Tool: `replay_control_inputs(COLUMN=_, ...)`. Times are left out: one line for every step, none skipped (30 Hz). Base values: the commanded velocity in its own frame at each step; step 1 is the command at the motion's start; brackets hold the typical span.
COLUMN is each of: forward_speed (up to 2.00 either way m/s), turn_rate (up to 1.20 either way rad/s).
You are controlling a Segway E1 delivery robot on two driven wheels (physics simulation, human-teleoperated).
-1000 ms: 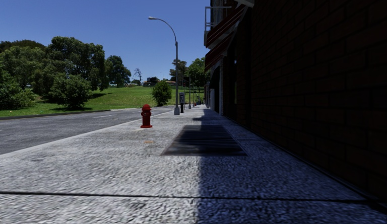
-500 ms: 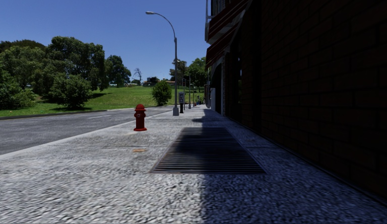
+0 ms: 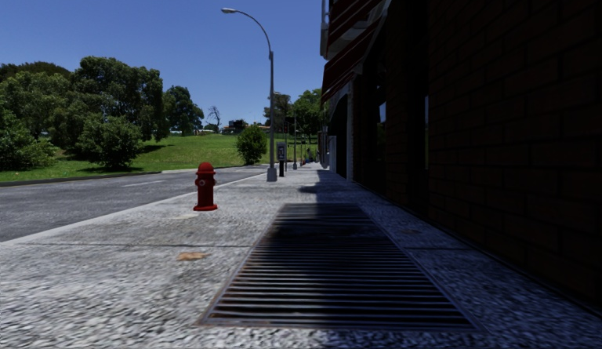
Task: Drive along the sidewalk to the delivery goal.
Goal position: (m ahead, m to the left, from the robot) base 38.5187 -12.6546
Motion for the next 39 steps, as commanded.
replay_control_inputs(forward_speed=1.49, turn_rate=0.0)
replay_control_inputs(forward_speed=1.49, turn_rate=0.0)
replay_control_inputs(forward_speed=1.49, turn_rate=0.0)
replay_control_inputs(forward_speed=1.49, turn_rate=0.0)
replay_control_inputs(forward_speed=1.49, turn_rate=0.0)
replay_control_inputs(forward_speed=1.49, turn_rate=0.0)
replay_control_inputs(forward_speed=1.49, turn_rate=0.0)
replay_control_inputs(forward_speed=1.49, turn_rate=0.0)
replay_control_inputs(forward_speed=1.49, turn_rate=0.0)
replay_control_inputs(forward_speed=1.49, turn_rate=0.0)
replay_control_inputs(forward_speed=1.49, turn_rate=0.0)
replay_control_inputs(forward_speed=1.49, turn_rate=0.0)
replay_control_inputs(forward_speed=1.49, turn_rate=0.0)
replay_control_inputs(forward_speed=1.49, turn_rate=0.0)
replay_control_inputs(forward_speed=1.49, turn_rate=0.0)
replay_control_inputs(forward_speed=1.49, turn_rate=0.0)
replay_control_inputs(forward_speed=1.49, turn_rate=0.0)
replay_control_inputs(forward_speed=1.49, turn_rate=0.0)
replay_control_inputs(forward_speed=1.49, turn_rate=0.0)
replay_control_inputs(forward_speed=1.49, turn_rate=0.0)
replay_control_inputs(forward_speed=1.49, turn_rate=0.0)
replay_control_inputs(forward_speed=1.49, turn_rate=0.0)
replay_control_inputs(forward_speed=1.49, turn_rate=0.0)
replay_control_inputs(forward_speed=1.49, turn_rate=0.0)
replay_control_inputs(forward_speed=1.49, turn_rate=0.0)
replay_control_inputs(forward_speed=1.49, turn_rate=0.0)
replay_control_inputs(forward_speed=1.49, turn_rate=0.0)
replay_control_inputs(forward_speed=1.49, turn_rate=0.0)
replay_control_inputs(forward_speed=1.49, turn_rate=0.0)
replay_control_inputs(forward_speed=1.49, turn_rate=0.0)
replay_control_inputs(forward_speed=1.49, turn_rate=0.0)
replay_control_inputs(forward_speed=1.49, turn_rate=0.0)
replay_control_inputs(forward_speed=1.49, turn_rate=0.0)
replay_control_inputs(forward_speed=1.49, turn_rate=0.0)
replay_control_inputs(forward_speed=1.49, turn_rate=0.0)
replay_control_inputs(forward_speed=1.49, turn_rate=0.0)
replay_control_inputs(forward_speed=1.49, turn_rate=0.0)
replay_control_inputs(forward_speed=1.49, turn_rate=0.0)
replay_control_inputs(forward_speed=1.49, turn_rate=0.0)
